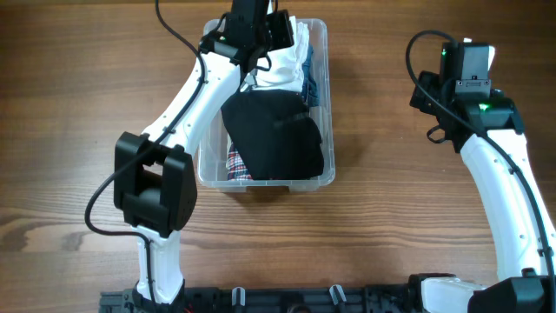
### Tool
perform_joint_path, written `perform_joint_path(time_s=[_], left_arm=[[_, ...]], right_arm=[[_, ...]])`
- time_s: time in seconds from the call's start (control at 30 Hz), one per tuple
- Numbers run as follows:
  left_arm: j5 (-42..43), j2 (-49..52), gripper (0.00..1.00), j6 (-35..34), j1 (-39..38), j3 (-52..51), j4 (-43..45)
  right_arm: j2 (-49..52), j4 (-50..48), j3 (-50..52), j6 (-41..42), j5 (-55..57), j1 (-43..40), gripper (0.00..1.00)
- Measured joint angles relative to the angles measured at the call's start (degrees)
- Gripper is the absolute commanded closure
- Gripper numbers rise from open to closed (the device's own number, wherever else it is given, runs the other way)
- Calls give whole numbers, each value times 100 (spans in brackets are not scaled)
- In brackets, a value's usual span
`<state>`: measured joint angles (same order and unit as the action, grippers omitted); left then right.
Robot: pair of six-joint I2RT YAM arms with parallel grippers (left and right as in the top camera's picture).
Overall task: Pack container
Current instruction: 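Open the left gripper and press the white t-shirt down in the bin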
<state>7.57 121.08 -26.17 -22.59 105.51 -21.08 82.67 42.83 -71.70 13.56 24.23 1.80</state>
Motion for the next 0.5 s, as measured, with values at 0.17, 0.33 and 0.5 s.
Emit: perform_joint_path(time_s=[0.17, 0.33, 0.5], left_arm=[[-227, 70, 94, -2, -35, 2, 96], [-343, 380, 95, -2, -39, 22, 149], [-369, 748, 96, -4, -68, 37, 166]], right_arm=[[0, -2, 0, 0, 0, 0, 0], [0, -2, 0, -2, 0, 0, 0], [0, 0, 0, 0, 0, 0, 0]])
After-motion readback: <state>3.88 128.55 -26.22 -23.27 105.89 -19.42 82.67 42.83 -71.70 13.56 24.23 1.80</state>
